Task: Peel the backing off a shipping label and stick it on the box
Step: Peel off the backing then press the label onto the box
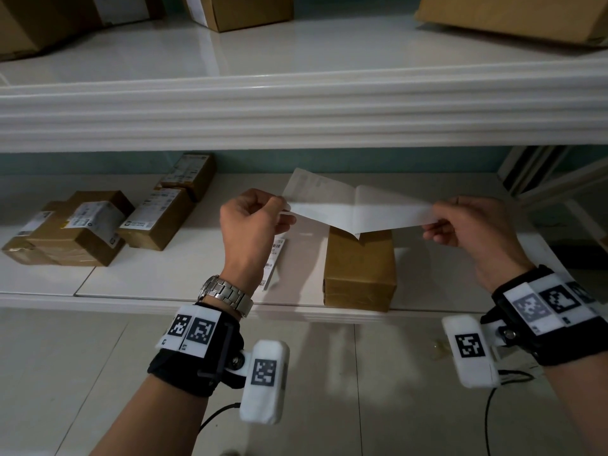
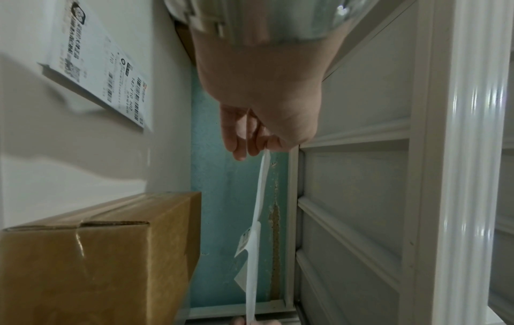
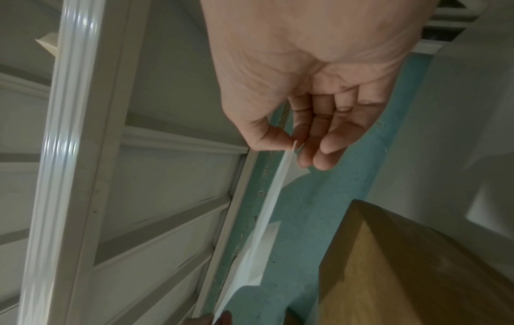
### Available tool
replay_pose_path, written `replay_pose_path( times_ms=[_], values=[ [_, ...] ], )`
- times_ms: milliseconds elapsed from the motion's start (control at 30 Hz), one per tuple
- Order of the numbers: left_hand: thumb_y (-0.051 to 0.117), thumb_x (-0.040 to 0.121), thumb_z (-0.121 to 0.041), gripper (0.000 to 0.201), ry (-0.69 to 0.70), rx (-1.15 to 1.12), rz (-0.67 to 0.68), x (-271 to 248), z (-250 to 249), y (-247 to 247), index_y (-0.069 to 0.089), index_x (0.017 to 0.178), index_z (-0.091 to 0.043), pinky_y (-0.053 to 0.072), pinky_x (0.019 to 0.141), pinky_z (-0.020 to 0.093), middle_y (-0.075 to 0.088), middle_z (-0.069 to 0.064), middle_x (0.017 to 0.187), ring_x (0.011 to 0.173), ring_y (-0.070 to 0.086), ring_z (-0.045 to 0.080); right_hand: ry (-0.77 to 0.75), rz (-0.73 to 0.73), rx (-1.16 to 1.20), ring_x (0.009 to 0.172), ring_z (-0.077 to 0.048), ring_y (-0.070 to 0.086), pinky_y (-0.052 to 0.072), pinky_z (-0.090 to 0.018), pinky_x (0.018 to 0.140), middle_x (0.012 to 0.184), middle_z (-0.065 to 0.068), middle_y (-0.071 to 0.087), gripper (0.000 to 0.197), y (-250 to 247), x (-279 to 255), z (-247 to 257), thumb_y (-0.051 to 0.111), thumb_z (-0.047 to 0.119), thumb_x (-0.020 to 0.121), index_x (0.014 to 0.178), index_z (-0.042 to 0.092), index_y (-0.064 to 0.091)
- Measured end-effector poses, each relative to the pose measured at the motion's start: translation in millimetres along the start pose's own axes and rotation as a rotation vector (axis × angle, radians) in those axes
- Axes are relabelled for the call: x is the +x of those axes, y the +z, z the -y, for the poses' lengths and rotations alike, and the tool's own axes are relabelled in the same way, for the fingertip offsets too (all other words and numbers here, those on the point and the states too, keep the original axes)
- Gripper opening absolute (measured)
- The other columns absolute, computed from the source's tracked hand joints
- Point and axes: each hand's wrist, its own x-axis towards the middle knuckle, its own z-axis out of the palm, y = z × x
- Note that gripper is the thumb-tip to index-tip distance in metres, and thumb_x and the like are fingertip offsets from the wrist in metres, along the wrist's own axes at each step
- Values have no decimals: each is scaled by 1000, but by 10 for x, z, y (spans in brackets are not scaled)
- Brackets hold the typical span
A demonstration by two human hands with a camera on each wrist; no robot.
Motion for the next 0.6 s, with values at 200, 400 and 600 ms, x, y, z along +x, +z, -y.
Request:
replay_pose_path(
  times_ms=[200, 400, 600],
  values=[
    [63, 87, -1, 9, 8, -19, -32, 11, -19, -16, 69, 80, -2, 60, 63, 27, 73, 18, 72, 67, 75, 24, 5, -16, -7, 46, -7, 63, 48, -14, 45, 52, -1, 69, 20, -14, 14, -14, 64, 8, 85, 65, 11, 66],
    [61, 88, -1, 11, 10, -31, -61, 10, -33, -27, 68, 79, -3, 60, 63, 27, 71, 16, 69, 64, 75, 22, 14, -36, 17, 44, -5, 63, 48, -14, 45, 51, -1, 69, 23, -14, 21, -11, 63, 9, 89, 66, 11, 62],
    [59, 88, 0, 14, 16, -38, -93, 5, -47, -44, 67, 78, -5, 61, 67, 32, 69, 10, 65, 61, 73, 20, 35, -55, 43, 44, -6, 63, 48, -14, 45, 51, 0, 69, 21, -21, 42, -17, 61, 9, 87, 66, 11, 60]
  ],
)
